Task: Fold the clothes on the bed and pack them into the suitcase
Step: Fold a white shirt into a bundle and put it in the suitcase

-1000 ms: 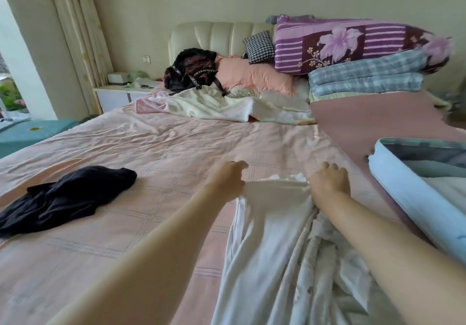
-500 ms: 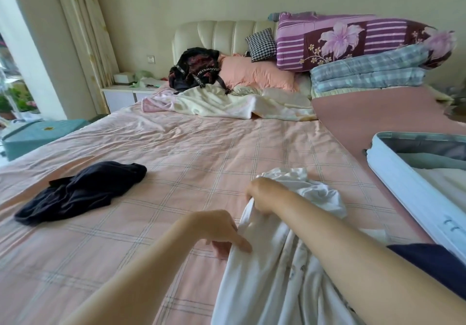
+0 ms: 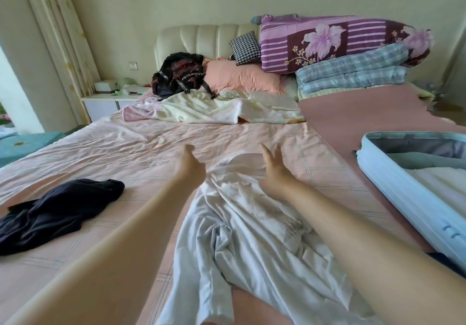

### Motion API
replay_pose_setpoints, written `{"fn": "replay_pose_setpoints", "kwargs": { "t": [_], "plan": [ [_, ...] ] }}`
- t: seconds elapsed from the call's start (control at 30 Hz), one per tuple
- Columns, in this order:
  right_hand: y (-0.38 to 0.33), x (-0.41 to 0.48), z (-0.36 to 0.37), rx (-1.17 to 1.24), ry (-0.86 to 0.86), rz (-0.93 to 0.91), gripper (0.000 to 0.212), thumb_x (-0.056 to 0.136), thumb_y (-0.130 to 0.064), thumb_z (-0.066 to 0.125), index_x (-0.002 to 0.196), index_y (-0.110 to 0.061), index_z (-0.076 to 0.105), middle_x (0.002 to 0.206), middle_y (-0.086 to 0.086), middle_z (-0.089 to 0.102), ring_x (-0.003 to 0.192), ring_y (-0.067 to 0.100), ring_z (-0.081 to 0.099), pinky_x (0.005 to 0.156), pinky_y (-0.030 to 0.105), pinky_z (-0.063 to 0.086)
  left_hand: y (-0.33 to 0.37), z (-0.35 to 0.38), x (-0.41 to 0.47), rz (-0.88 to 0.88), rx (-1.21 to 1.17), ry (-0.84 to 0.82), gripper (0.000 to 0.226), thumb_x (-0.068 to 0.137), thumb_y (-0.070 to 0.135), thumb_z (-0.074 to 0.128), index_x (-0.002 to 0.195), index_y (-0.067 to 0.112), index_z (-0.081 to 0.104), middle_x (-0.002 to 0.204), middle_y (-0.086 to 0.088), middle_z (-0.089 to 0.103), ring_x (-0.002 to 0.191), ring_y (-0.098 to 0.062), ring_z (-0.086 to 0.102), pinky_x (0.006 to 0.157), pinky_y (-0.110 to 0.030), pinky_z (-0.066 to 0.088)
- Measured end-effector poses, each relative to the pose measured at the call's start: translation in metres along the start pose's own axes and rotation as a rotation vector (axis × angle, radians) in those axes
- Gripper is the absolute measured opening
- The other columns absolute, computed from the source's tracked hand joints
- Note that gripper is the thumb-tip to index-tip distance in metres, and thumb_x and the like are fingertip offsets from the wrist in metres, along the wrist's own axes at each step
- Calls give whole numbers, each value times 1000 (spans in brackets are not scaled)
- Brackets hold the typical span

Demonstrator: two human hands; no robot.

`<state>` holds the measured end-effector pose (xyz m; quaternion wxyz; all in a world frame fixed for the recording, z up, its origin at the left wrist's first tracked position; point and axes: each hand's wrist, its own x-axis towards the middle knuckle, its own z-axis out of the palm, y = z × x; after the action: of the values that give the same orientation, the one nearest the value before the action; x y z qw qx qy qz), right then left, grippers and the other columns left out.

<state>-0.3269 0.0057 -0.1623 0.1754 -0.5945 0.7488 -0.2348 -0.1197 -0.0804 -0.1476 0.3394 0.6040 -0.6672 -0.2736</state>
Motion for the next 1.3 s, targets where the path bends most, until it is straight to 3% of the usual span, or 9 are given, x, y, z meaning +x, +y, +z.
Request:
{"fn": "replay_pose_setpoints", "kwargs": {
  "t": [0.1, 0.23, 0.37, 0.47, 0.63, 0.77, 0.93, 1.07, 1.3],
  "plan": [
    [-2, -11, 15, -267, 51, -104, 76, 89, -9, 54, 155, -31, 24, 166, 5, -5, 143, 33, 31, 102, 40, 43, -14, 6, -37, 127, 259, -260, 40, 91, 26, 67, 128, 25, 51, 136, -12, 44, 95, -21, 54, 81, -41, 55],
    [-18, -45, 40, -138, -146, -287, 32, 84, -52, 71, 102, -26, 66, 109, -6, 57, 102, 17, 59, 87, 33, 47, -21, -11, -92, 174, 831, -702, 87, 68, 72, 72, 138, 31, 41, 132, -1, 27, 126, -28, 33, 104, -42, 42],
    [-40, -73, 50, -507, -441, -240, 64, 69, -64, 77, 118, -28, 56, 115, -3, 59, 103, 22, 59, 86, 36, 49, -29, -19, -101, 213, 801, -716, 56, 83, 25, 73, 132, 23, 47, 113, 0, 47, 87, -18, 52, 64, -20, 46],
    [-49, -75, 51, -440, -351, -227, 26, 87, -35, 66, 106, -18, 68, 104, 3, 70, 94, 24, 65, 82, 36, 55, -35, -33, -84, 214, 726, -642, 38, 90, 3, 56, 125, 16, 64, 90, 8, 49, 84, -14, 50, 70, -15, 45],
    [-74, -63, 68, 318, -154, -171, 25, 93, -6, 57, 111, -22, 64, 105, -2, 73, 96, 11, 69, 92, 30, 54, -49, -69, -41, 145, 952, -73, 36, 96, 10, 50, 130, 19, 59, 133, -11, 36, 129, -34, 36, 100, -44, 46],
    [-61, -78, 59, 101, -256, -184, 40, 91, -13, 60, 128, -28, 63, 127, -8, 62, 118, 11, 58, 101, 26, 46, -53, -59, -64, 286, 998, -190, 57, 91, 11, 55, 142, 31, 41, 151, -8, 26, 138, -30, 27, 110, -45, 32],
    [-22, -129, 41, -86, -155, -205, 9, 81, -38, 65, 90, -36, 63, 106, -13, 53, 99, 10, 55, 87, 25, 43, -29, -11, -145, 536, 526, -444, 8, 92, 32, 54, 86, 33, 59, 98, 8, 65, 94, -19, 62, 78, -29, 48],
    [7, -164, 29, -181, -270, -163, 16, 70, -53, 56, 77, -39, 56, 101, -10, 53, 96, 16, 56, 88, 33, 48, -31, 10, -190, 537, 495, -720, 52, 64, 69, 68, 105, 38, 58, 107, 12, 53, 103, -11, 45, 93, -31, 43],
    [24, -204, 12, -297, -216, -29, 76, 76, -33, 54, 149, -37, 32, 157, -4, 33, 146, 20, 27, 117, 44, 26, -37, 10, -225, 465, 194, -468, 14, 95, 16, 58, 83, 17, 51, 82, 4, 56, 79, -19, 54, 69, -29, 46]
  ]
}}
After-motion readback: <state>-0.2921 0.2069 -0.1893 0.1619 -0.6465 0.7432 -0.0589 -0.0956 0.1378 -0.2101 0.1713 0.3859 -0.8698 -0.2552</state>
